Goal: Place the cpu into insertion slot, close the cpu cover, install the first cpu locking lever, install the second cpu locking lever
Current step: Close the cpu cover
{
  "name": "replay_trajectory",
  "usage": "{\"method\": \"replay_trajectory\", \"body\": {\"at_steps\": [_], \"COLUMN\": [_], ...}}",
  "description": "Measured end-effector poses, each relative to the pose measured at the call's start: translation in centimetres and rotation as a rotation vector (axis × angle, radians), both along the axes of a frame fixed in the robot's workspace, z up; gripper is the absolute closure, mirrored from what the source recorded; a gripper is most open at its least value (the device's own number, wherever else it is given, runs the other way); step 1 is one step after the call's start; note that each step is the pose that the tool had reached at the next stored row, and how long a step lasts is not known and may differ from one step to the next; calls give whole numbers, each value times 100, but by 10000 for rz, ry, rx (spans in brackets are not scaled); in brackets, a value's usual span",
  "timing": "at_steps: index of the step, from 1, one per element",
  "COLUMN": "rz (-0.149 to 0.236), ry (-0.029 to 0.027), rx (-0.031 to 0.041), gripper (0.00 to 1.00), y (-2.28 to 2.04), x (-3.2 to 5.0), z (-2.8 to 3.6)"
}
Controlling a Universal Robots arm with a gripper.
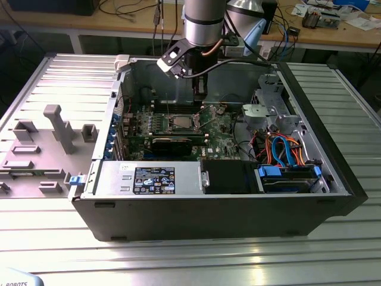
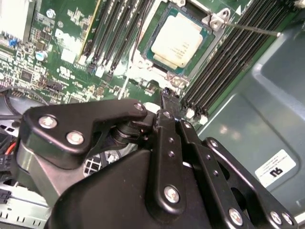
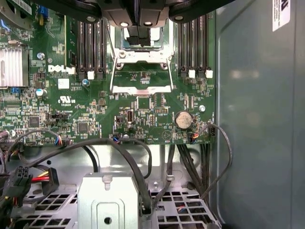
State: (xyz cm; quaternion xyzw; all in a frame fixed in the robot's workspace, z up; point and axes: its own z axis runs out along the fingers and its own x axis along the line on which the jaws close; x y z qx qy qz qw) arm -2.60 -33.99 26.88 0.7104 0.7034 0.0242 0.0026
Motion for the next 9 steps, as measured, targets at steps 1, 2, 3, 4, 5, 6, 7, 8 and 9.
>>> {"method": "replay_trajectory", "body": {"at_steps": [1, 2, 3, 4, 5, 6, 7, 8, 9], "rz": [-1, 2, 2, 1, 6, 51, 384, 722, 724], "ry": [-1, 40, 121, 123, 122, 121, 122, 122, 121], "rx": [1, 1, -1, 0, 2, 0, -2, -6, -3], "gripper": [89, 89, 89, 89, 89, 89, 89, 89, 89], "y": [0, 0, -1, 0, 1, 0, 0, 0, 5], "x": [39, 112, 166, 185, 198, 203, 203, 221, 268], "z": [-1, -2, -1, -4, -11, -16, -32, -40, -46]}}
